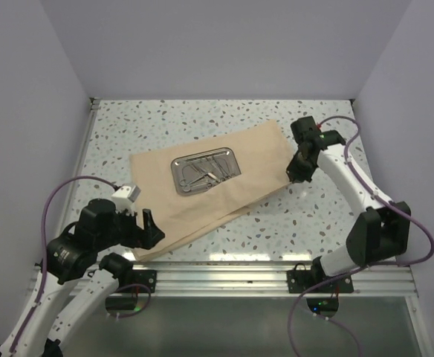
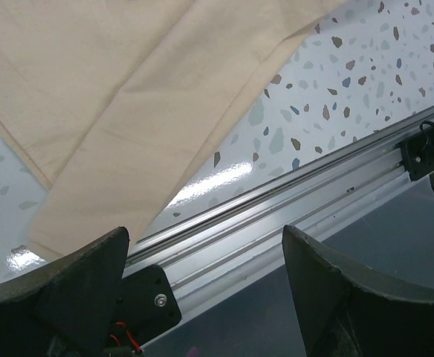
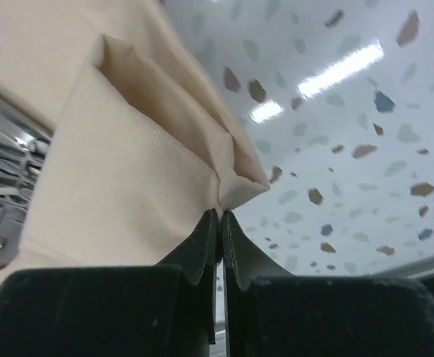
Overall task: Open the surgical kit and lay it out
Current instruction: Open the surgical kit at the center of the board.
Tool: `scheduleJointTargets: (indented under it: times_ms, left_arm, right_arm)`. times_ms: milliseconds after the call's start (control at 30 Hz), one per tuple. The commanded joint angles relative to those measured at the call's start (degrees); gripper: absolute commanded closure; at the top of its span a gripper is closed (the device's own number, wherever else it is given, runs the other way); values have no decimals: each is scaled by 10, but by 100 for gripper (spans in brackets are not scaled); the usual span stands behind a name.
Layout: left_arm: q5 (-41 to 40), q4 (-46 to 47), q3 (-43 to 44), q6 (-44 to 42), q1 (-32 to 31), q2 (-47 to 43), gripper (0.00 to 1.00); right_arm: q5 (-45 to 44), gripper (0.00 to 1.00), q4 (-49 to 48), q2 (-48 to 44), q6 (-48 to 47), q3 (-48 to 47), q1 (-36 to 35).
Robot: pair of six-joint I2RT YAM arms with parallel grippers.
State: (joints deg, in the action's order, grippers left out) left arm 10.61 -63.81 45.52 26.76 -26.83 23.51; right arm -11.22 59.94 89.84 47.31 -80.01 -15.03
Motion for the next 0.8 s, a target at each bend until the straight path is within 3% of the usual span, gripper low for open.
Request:
scheduleJointTargets:
  times_ms: [0,167,367,433,633,700,733,767]
  left_arm:
    - [27,30,4,-28,-2,4,13]
    - [37,32,-1,-37,-2,4,13]
    - [42,40,6,-45,-2,10,13]
    - [36,40,22,-46,-2,21,13]
    - [-15,55,76,-34,-2,70,11]
    - [-77,52,83,-21,-2,88,10]
    - [-104,46,84,2,-2,109,7]
    - [-164,45,84,10,-2,122,5]
  right_arm:
    - [-20,100,85,-105,11,75,0]
    - [-42,100,162,-224,47,165,0]
    - [-97,97,249,-307,82,166,2]
    - [-96,100,280,-325,93,163,1]
    - [13,100,316,-479,121,216,0]
    - [71,36,314,-562,157,261,1]
    - [80,10,313,-585,167,275,0]
    - [83,2,307,-613,174,285,1]
